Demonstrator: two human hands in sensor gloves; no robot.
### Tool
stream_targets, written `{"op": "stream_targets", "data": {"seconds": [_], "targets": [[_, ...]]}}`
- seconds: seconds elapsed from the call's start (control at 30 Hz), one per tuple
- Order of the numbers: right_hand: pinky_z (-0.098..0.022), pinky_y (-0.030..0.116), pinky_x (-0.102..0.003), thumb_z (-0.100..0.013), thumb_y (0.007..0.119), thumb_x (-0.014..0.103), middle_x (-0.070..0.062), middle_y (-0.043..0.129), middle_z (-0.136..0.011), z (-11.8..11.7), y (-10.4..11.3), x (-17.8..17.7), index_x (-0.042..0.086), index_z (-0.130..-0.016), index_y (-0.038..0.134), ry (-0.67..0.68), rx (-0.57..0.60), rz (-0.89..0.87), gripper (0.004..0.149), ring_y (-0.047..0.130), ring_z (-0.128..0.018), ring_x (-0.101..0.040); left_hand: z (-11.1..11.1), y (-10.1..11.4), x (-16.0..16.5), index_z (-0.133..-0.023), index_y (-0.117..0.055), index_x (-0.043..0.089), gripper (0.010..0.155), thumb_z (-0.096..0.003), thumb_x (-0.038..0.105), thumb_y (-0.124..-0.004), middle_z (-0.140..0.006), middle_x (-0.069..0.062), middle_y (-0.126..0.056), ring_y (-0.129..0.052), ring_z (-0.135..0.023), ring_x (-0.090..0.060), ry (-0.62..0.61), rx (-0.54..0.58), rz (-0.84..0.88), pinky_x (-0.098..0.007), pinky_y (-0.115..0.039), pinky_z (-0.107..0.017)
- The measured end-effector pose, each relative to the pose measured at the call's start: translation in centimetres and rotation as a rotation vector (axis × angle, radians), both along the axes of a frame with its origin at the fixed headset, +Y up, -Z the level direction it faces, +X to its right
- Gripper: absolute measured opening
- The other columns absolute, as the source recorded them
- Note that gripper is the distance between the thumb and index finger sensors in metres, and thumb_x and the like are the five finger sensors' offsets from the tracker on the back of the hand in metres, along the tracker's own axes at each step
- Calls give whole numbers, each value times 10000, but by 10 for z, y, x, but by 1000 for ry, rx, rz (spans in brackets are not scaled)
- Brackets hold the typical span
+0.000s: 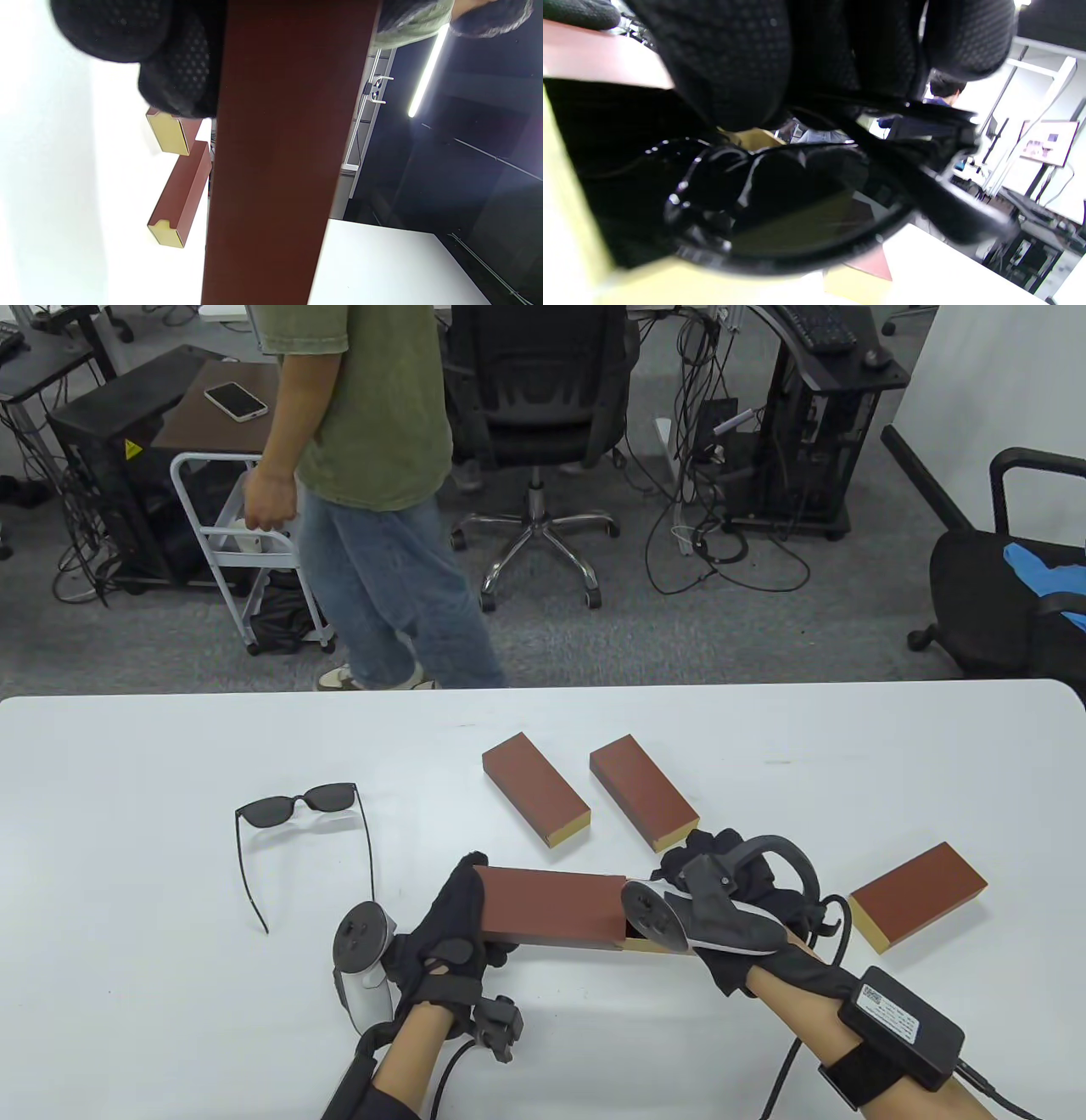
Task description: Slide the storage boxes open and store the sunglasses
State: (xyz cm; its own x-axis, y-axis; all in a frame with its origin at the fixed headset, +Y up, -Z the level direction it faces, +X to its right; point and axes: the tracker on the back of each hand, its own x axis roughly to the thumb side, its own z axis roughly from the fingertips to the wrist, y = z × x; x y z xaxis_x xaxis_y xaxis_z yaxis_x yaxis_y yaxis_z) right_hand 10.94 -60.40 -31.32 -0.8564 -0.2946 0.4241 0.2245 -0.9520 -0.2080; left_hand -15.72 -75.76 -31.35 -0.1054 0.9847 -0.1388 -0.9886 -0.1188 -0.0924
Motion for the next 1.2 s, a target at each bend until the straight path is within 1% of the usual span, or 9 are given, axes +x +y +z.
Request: {"op": "stream_targets", "data": {"seconds": [0.33,0.43,0.63,0.73,0.87,0.93,1.03,1.13,1.2], "targets": [[-494,789,-483,-244,943,338,-21,1004,-603,-5,-8,-2,292,-624,950,-23,-64,-111,383,944,-575,-278,0,-3,5,-1115,-473,197,730,-513,600,-565,-790,-130,-886,-960,-489,-254,-37,-22,8,-448,-817,-353],[-484,802,-475,-234,950,353,-14,1013,-588,-6,-11,-3,299,-615,953,-22,-31,-116,384,956,-561,-268,0,-5,5,-1117,-468,194,731,-515,598,-559,-793,-131,-883,-960,-492,-254,-31,-31,9,-447,-818,-355],[-468,814,-469,-220,962,367,-14,1026,-563,-9,-15,-6,297,-594,966,-20,-27,-139,381,972,-537,-262,0,-10,5,-1120,-449,196,731,-517,595,-553,-806,-134,-870,-952,-508,-257,-49,-68,30,-450,-813,-369],[-451,830,-461,-204,971,387,-8,1043,-542,-10,-16,-4,309,-574,976,-23,2,-184,377,993,-513,-253,-1,-12,3,-1122,-444,201,732,-517,597,-551,-809,-130,-870,-952,-512,-255,-47,-71,35,-449,-813,-372],[-445,839,-457,-208,962,405,-9,1048,-558,-11,-16,0,312,-586,967,-40,-20,-238,390,1006,-515,-254,-2,-13,0,-1125,-446,208,732,-517,601,-549,-813,-125,-872,-953,-515,-253,-37,-68,24,-447,-812,-377],[-456,836,-458,-240,933,402,-9,1041,-594,-13,-14,4,313,-612,952,-58,-51,-280,383,1002,-544,-262,-2,-13,0,-1126,-443,210,731,-517,602,-546,-817,-121,-870,-952,-520,-250,-37,-67,23,-446,-812,-380],[-492,814,-471,-274,915,373,-11,1007,-667,-14,-8,16,315,-662,920,-93,-91,-410,392,973,-614,-277,-3,-13,-1,-1129,-429,215,733,-517,604,-536,-829,-115,-862,-950,-532,-246,-39,-65,46,-443,-812,-388],[-522,789,-472,-270,913,413,-20,963,-725,-17,-5,32,312,-711,882,-113,-73,-578,454,928,-662,-289,-3,-12,-3,-1131,-418,218,733,-517,604,-529,-835,-113,-854,-946,-538,-245,-28,-68,68,-442,-809,-392],[-552,755,-485,-279,877,490,-58,888,-809,-22,-10,50,299,-783,817,-161,-103,-712,542,863,-726,-323,-4,-10,-6,-1132,-410,223,733,-517,606,-523,-838,-110,-850,-943,-543,-242,-21,-57,65,-441,-809,-395]]}}
